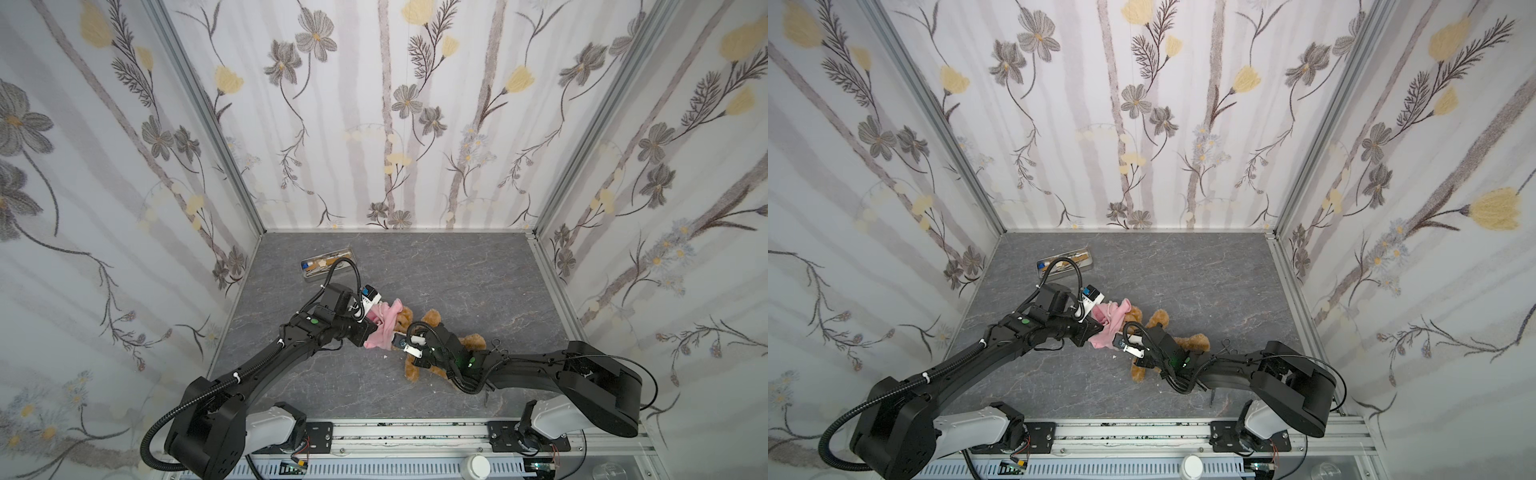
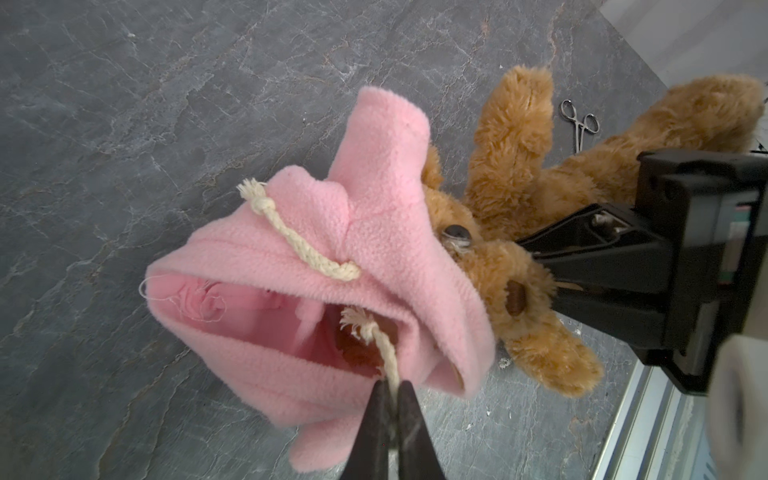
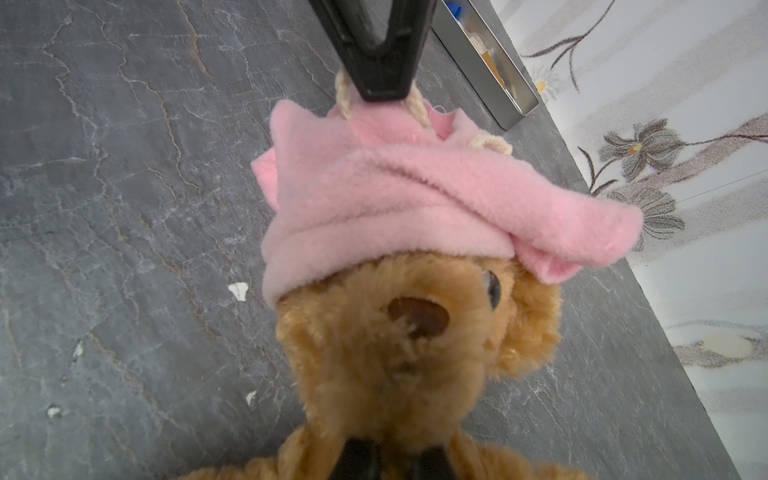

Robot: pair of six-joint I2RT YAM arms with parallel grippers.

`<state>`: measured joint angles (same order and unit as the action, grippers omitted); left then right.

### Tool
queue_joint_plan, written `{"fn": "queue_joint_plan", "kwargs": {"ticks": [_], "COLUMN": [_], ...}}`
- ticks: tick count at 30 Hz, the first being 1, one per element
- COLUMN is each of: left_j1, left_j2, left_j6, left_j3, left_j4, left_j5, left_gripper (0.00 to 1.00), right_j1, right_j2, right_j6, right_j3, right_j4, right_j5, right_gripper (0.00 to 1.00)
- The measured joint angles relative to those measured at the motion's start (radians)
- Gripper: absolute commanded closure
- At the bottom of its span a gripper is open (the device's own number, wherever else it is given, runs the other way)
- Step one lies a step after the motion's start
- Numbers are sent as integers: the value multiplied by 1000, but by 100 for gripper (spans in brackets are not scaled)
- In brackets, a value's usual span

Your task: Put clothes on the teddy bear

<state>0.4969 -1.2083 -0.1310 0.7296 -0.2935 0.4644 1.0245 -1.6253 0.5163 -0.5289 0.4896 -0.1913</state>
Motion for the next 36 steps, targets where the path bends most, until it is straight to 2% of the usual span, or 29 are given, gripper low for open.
{"fn": "queue_joint_plan", "kwargs": {"ticks": [7, 19, 27, 30, 36], "left_j1": [0, 1, -37, -81, -114], "left_j2": [37, 116, 179, 163, -19], "left_j6": [0, -27, -20, 9, 63], "left_j3": [-29, -92, -74, -50, 25], "left_j4": [5, 4, 5, 8, 13], "left_j5": [16, 130, 22, -11, -26], "left_gripper": [88, 65, 58, 59, 73], "right_j1": [-2, -4, -5, -5, -5], "right_j2": [0, 0, 0, 1, 14], "right_j6": [-3, -3, -3, -3, -3], "right_j3": [0, 0, 0, 2, 13], "right_j4": [0, 0, 0, 4, 8], "right_j5": [-1, -2, -2, -2, -1], "right_gripper": [100, 100, 100, 100, 100]}}
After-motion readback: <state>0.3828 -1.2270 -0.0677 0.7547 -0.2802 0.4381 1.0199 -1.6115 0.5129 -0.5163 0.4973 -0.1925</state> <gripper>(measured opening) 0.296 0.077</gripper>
